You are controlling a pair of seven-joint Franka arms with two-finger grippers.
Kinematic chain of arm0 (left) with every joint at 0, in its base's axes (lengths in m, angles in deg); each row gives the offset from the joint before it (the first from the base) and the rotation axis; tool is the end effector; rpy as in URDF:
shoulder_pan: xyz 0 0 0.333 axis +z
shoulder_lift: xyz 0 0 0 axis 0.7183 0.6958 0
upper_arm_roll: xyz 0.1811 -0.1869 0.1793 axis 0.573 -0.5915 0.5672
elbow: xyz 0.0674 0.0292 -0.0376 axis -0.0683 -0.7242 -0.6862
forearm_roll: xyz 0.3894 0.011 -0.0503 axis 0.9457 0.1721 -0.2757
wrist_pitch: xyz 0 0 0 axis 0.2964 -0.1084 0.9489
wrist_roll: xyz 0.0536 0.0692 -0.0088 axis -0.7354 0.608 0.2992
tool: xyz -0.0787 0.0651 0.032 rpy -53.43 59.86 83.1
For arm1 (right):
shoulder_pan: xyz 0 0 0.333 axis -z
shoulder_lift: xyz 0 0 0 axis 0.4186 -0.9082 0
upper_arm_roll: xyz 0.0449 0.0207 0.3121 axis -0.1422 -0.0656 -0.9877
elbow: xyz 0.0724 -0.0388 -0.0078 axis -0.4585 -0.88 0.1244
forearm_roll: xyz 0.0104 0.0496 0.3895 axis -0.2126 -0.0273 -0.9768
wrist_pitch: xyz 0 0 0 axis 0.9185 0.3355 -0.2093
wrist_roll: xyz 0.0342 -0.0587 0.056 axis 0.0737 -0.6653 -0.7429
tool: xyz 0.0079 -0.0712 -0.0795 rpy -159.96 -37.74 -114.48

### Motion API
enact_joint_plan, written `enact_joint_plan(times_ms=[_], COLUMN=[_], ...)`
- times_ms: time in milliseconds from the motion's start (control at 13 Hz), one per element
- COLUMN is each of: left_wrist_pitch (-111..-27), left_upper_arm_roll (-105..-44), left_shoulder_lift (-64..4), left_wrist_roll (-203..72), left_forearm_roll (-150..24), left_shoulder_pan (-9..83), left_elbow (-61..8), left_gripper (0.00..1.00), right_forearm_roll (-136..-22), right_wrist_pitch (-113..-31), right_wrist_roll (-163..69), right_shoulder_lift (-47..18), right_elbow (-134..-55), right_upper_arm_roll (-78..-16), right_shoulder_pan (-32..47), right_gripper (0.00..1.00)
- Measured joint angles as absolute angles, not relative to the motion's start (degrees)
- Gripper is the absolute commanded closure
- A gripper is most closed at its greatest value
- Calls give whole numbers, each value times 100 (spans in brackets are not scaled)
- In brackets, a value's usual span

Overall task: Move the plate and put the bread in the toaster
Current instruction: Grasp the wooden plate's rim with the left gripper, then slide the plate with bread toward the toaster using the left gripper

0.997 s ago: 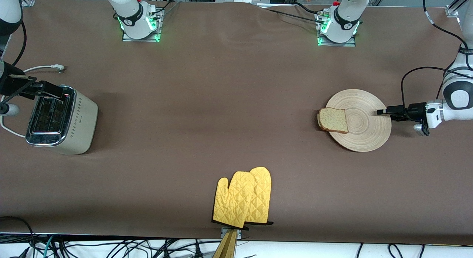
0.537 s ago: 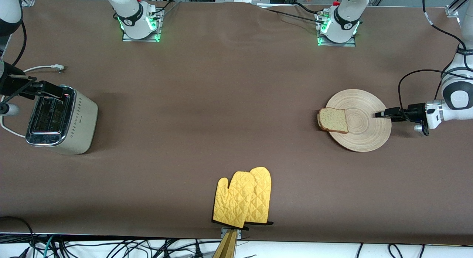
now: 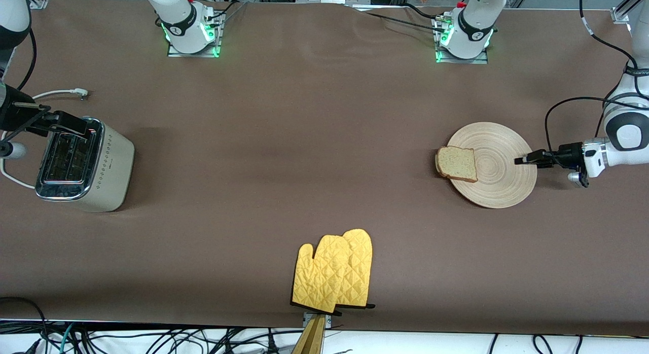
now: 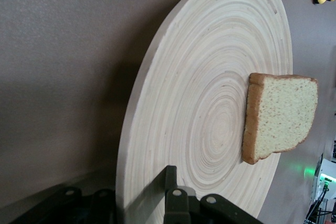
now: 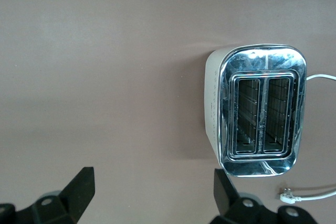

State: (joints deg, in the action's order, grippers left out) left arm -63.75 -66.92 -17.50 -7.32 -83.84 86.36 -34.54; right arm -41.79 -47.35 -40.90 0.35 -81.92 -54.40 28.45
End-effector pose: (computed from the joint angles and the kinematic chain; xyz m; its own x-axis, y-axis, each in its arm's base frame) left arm 0.5071 0.2521 0.1360 0.9954 -0.0547 -0.0782 0.0172 -0.7035 0.7105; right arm 0.5978 -0.0218 0.5667 0.9953 -0.0543 -0.0800 -0.0543 -0.9985 0.0019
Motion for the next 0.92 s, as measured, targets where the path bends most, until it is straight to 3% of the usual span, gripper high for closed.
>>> enact_joint_plan(times_ms=[920], left_wrist_pitch=[-6399], left_upper_arm_roll=[-7558], left_shoulder_lift=[-1715], left_wrist_roll=[-719], left_forearm_roll=[-9248], left_shoulder_pan=[8569], left_elbow=[-3460], left_gripper=[100], right_forearm_roll=[-4180], right_wrist_pitch=[-4735], right_wrist_roll=[-4090], right_shoulder_lift=[34], right_elbow=[-8191], right_upper_arm_roll=[-5441], right_shoulder_pan=[2845], right_gripper=[0])
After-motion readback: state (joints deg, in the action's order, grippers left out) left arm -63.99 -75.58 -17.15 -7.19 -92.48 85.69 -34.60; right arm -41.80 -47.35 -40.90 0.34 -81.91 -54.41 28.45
